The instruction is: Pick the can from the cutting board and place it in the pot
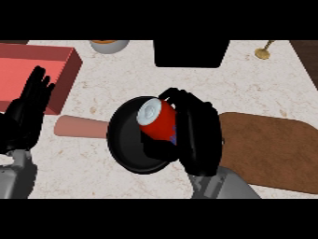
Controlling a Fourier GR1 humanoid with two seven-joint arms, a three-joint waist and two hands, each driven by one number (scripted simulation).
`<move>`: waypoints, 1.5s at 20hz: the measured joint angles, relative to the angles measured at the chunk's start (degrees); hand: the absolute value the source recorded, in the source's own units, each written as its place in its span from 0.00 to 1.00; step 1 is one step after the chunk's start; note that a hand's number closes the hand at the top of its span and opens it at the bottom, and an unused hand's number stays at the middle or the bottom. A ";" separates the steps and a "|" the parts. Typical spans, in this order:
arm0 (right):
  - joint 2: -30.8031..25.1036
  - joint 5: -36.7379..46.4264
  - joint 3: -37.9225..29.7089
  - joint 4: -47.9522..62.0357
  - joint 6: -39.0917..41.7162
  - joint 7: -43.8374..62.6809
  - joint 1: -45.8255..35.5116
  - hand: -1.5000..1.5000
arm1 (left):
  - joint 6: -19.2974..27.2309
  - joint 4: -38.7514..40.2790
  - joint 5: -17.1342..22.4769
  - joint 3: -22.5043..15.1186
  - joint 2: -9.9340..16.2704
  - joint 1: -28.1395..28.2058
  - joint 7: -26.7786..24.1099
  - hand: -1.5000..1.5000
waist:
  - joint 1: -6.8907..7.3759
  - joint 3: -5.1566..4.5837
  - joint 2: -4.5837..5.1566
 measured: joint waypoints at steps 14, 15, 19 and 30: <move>-0.67 10.40 7.64 2.16 -3.86 22.78 -13.35 1.00 | -0.63 0.67 0.05 -1.08 -0.58 -3.43 0.15 0.50 | 2.81 0.24 1.99; -0.69 10.85 7.67 2.65 -4.44 23.08 -13.66 1.00 | -0.63 0.84 0.06 -1.04 -0.58 -3.78 0.18 0.50 | 2.85 0.26 2.11; -0.81 15.60 7.74 8.67 -2.34 24.71 -15.47 1.00 | -0.48 1.19 -0.01 -0.67 -0.36 -4.08 0.43 0.50 | 2.19 0.22 2.11; -0.97 17.49 5.65 20.19 0.38 24.89 -15.84 1.00 | -0.23 1.37 -0.54 -0.77 -0.87 -4.02 -0.41 0.50 | 2.29 0.39 2.69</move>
